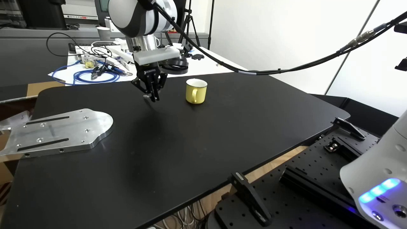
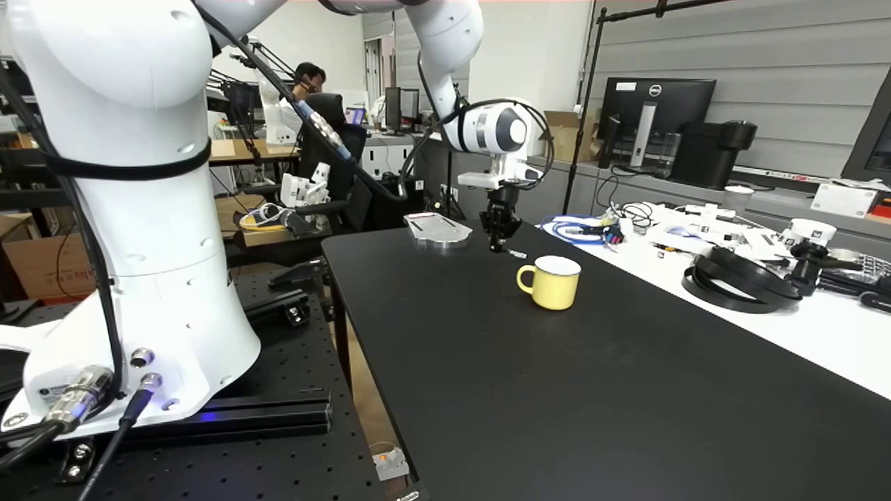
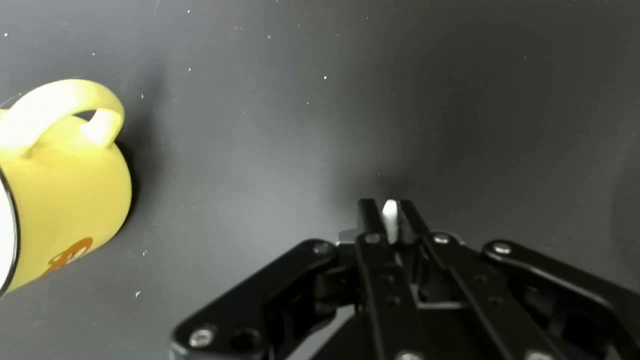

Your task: Remove the marker from the mug cup

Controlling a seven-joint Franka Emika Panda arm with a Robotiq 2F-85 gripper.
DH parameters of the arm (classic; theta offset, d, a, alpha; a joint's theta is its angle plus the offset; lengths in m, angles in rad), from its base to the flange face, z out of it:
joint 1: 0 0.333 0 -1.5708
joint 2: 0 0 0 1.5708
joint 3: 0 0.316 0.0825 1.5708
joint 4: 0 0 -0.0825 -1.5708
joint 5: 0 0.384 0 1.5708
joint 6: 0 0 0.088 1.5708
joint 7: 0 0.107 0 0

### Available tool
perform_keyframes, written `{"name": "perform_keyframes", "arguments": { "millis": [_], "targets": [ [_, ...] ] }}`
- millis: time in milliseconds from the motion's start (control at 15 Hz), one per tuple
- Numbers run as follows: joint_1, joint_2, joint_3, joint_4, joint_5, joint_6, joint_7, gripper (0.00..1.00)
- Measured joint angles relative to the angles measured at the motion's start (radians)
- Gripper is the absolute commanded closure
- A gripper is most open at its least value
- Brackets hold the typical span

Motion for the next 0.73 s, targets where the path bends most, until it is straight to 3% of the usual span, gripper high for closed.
{"name": "perform_keyframes", "arguments": {
  "millis": [267, 533, 600, 733],
  "targets": [
    [0.0, -0.036, -0.004, -0.072, -0.001, -0.003, 0.009, 0.35],
    [-0.023, -0.109, 0.0, -0.075, 0.004, -0.179, -0.016, 0.07],
    [-0.033, -0.131, 0.003, -0.072, 0.004, -0.244, -0.034, 0.26],
    [-0.056, -0.167, 0.011, -0.068, 0.004, -0.355, -0.077, 0.12]
  ]
}}
